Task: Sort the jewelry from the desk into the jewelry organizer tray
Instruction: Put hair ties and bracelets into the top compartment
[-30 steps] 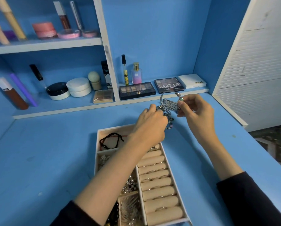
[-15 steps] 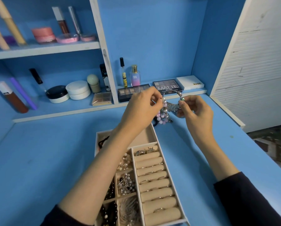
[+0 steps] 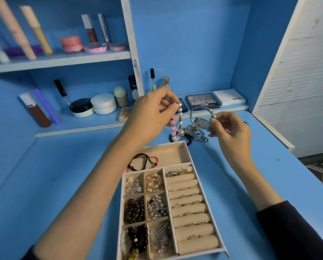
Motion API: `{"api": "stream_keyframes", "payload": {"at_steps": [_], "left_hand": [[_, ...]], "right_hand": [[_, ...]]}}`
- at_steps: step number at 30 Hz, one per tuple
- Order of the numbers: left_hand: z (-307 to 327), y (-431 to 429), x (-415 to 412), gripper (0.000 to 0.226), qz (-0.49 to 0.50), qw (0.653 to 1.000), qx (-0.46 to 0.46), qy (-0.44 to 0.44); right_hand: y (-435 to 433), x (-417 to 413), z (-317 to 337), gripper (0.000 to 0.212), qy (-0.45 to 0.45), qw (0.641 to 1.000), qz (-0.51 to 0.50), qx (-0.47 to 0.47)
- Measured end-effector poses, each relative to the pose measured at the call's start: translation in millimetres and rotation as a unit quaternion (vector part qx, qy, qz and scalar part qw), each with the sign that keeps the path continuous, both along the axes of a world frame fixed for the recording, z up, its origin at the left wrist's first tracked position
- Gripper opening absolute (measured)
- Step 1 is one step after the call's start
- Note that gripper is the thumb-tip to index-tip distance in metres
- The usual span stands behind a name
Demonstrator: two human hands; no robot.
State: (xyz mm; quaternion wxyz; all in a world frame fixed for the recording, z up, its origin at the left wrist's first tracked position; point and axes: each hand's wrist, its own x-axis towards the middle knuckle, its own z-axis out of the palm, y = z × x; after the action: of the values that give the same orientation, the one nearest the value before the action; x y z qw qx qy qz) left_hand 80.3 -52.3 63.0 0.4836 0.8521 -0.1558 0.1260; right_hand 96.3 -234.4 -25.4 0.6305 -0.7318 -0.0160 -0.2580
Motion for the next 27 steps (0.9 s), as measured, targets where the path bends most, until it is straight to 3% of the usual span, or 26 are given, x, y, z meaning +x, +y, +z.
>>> {"api": "stream_keyframes", "payload": {"at_steps": [9,22,27], "left_hand": [[-17.9,39.2,-26.5,0.006,0.027,0.997,0.057,0.037],[-58.1,75.0,-31.5,0.019,0.086,0.989,0.042,0.117],[-64.7,83.1,-32.5,0.007,0.118,0.98,0.137,0.085]], "right_hand": [[34.6,-20.3,5.8,0.002,-0.019,0.996,0.09,-0.01],[58.8,-38.6,20.3,0.004,-0.015,0.989,0.144,-0.03],[63.0,-40.3,24.5,0.013,-0.006,0.988,0.145,-0.045]]}}
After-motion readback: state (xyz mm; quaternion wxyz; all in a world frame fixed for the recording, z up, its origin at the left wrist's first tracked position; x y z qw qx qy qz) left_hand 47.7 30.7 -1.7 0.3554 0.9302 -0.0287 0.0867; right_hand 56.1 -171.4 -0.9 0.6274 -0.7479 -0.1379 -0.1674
